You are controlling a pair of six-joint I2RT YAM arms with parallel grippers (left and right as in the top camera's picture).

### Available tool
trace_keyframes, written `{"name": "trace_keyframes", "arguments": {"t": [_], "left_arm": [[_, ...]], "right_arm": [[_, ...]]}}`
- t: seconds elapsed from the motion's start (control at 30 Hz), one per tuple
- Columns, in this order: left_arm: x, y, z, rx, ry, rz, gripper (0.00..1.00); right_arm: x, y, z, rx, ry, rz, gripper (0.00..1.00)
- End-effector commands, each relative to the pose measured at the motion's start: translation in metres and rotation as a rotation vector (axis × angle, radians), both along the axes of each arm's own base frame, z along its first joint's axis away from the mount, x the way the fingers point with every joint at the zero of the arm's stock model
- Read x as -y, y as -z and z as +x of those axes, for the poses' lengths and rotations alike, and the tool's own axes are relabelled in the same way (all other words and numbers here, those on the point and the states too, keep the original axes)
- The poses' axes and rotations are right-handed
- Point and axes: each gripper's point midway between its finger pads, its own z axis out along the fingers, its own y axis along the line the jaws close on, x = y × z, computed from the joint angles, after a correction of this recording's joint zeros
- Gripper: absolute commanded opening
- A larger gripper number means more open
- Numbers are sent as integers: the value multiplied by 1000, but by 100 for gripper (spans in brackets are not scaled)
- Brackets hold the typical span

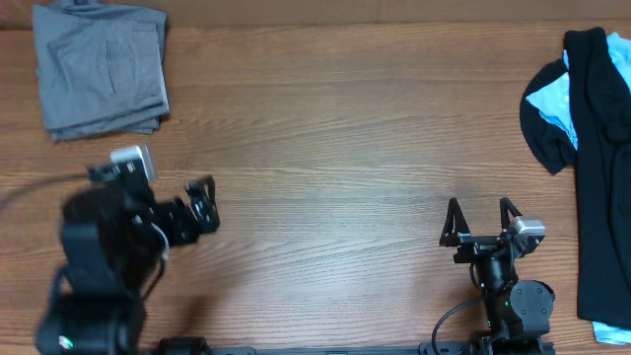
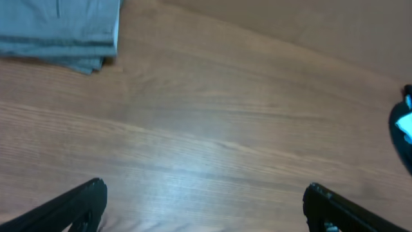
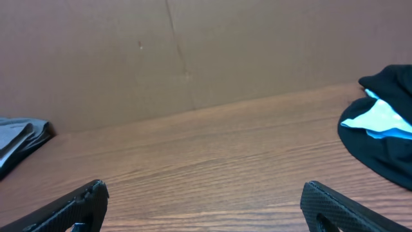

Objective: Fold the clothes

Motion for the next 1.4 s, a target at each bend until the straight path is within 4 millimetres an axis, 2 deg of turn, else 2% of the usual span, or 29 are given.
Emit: {"name": "trace_keyframes", "arguments": {"t": [0.0,0.3,0.4,0.57,0.73,0.93,1.03,1.37], "left_arm": [[0,21,-3,138,-7,-4,100],[-1,45,-3,479,-10,-7,100],[-7,52,-1,590,-46,2,100],[-14,63,3,690,-79,9,100],[-18,88,6,663,-95,16,100],[-29,104,4,600,-159,38,100],[-30,123,3,524,-155,64,100],[-29,123,3,524,-144,77,100]], "right_arm": [[2,2,0,5,8,-4,100],[2,2,0,5,8,-4,100],[2,2,0,5,8,-4,100],[2,2,0,5,8,-4,100],[2,2,0,5,8,-4,100],[2,2,0,5,8,-4,100],[2,2,0,5,8,-4,100],[2,2,0,5,8,-4,100]]}}
